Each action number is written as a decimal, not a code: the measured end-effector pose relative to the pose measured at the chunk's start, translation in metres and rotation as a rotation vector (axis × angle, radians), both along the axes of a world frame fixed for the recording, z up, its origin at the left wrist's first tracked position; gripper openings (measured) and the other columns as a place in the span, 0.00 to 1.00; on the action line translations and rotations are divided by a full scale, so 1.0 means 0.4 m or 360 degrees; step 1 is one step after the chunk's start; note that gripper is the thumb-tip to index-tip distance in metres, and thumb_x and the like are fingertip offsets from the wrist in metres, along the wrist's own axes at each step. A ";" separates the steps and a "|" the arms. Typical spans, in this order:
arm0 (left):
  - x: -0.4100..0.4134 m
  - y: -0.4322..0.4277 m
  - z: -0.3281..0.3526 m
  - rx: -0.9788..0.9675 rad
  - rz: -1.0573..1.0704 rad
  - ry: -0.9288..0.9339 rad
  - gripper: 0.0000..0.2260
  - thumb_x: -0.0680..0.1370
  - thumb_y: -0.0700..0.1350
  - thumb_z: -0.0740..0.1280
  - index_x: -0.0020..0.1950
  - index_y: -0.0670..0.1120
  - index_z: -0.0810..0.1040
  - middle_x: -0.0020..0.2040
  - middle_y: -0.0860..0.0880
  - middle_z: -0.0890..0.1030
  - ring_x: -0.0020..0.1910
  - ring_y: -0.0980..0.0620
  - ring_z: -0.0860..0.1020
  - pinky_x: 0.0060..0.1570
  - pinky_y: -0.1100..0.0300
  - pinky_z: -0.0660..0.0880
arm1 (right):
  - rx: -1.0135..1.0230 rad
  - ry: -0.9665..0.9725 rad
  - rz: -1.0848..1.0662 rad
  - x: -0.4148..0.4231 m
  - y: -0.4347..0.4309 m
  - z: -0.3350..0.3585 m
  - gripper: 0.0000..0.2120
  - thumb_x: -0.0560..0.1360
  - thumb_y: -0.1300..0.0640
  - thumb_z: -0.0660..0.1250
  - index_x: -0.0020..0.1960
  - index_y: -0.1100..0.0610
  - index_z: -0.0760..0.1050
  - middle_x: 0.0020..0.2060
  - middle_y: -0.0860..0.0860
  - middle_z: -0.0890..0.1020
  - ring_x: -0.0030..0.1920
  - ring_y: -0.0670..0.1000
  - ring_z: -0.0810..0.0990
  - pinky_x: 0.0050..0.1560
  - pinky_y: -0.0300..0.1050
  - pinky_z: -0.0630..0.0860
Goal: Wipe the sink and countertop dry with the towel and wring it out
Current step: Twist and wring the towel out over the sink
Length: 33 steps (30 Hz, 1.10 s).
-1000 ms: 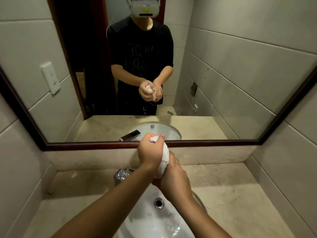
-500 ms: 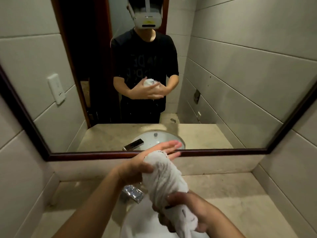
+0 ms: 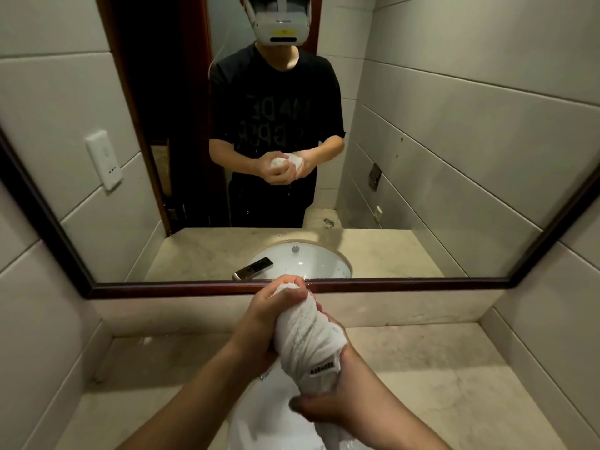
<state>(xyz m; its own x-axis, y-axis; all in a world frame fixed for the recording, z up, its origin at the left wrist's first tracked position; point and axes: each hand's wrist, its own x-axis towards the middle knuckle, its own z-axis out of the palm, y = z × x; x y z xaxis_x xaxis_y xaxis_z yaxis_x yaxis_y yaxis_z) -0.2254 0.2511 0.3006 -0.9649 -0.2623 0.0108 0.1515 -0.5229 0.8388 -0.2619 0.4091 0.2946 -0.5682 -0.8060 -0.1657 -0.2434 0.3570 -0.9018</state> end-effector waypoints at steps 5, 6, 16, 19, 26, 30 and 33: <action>-0.029 0.006 -0.104 -0.0472 0.0642 -0.0390 0.08 0.70 0.49 0.73 0.40 0.44 0.81 0.39 0.37 0.81 0.41 0.36 0.82 0.44 0.41 0.82 | 0.0427 0.0033 -0.0148 -0.016 -0.042 -0.062 0.41 0.63 0.58 0.74 0.74 0.53 0.64 0.55 0.48 0.82 0.46 0.43 0.83 0.39 0.37 0.80; -0.036 0.006 -0.125 -0.0571 0.0746 -0.0433 0.09 0.69 0.50 0.73 0.40 0.44 0.82 0.39 0.38 0.83 0.42 0.35 0.82 0.47 0.39 0.82 | 0.0410 -0.0008 -0.0234 -0.014 -0.045 -0.084 0.41 0.61 0.58 0.73 0.73 0.52 0.66 0.53 0.46 0.84 0.46 0.43 0.84 0.40 0.39 0.82; -0.059 0.031 -0.226 -0.0609 0.0865 -0.0634 0.05 0.76 0.43 0.72 0.39 0.46 0.82 0.35 0.50 0.83 0.39 0.49 0.80 0.41 0.57 0.75 | 0.0417 -0.0161 -0.0472 0.033 -0.044 -0.173 0.38 0.60 0.54 0.73 0.68 0.44 0.66 0.50 0.43 0.84 0.49 0.41 0.82 0.52 0.39 0.80; -0.048 0.006 -0.184 -0.0562 0.0590 -0.0574 0.08 0.74 0.52 0.75 0.41 0.48 0.82 0.37 0.48 0.82 0.41 0.47 0.80 0.43 0.54 0.77 | 0.0247 -0.0231 -0.0417 0.022 -0.024 -0.144 0.37 0.61 0.58 0.75 0.69 0.46 0.70 0.48 0.46 0.86 0.47 0.42 0.85 0.50 0.44 0.83; -0.012 -0.093 -0.071 -0.0215 -0.0497 0.0077 0.42 0.71 0.52 0.80 0.79 0.42 0.65 0.79 0.44 0.69 0.79 0.42 0.66 0.76 0.38 0.64 | -0.0328 -0.1687 0.0003 -0.013 0.043 -0.030 0.19 0.60 0.62 0.74 0.50 0.65 0.79 0.39 0.61 0.77 0.33 0.55 0.76 0.28 0.43 0.74; -0.038 -0.058 -0.022 0.0050 -0.0844 0.0428 0.38 0.73 0.47 0.78 0.79 0.43 0.66 0.80 0.41 0.66 0.79 0.37 0.63 0.73 0.35 0.67 | -0.0455 -0.1884 0.0458 -0.003 0.033 -0.021 0.21 0.67 0.54 0.75 0.57 0.58 0.78 0.43 0.53 0.77 0.36 0.49 0.79 0.36 0.41 0.80; -0.035 -0.042 -0.012 0.0147 -0.0763 0.0564 0.18 0.74 0.43 0.75 0.63 0.42 0.78 0.55 0.42 0.82 0.58 0.42 0.80 0.64 0.41 0.75 | -0.0437 -0.1825 0.0469 0.005 0.038 -0.017 0.28 0.66 0.52 0.79 0.60 0.63 0.76 0.47 0.60 0.72 0.34 0.49 0.78 0.31 0.39 0.76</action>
<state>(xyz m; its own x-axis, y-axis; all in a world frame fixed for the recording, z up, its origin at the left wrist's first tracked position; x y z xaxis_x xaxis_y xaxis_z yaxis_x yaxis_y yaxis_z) -0.2394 0.2341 0.2958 -0.9177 0.1860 0.3511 0.1428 -0.6702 0.7283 -0.2600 0.4242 0.2879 0.0073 -0.9668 -0.2555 0.7053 0.1861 -0.6840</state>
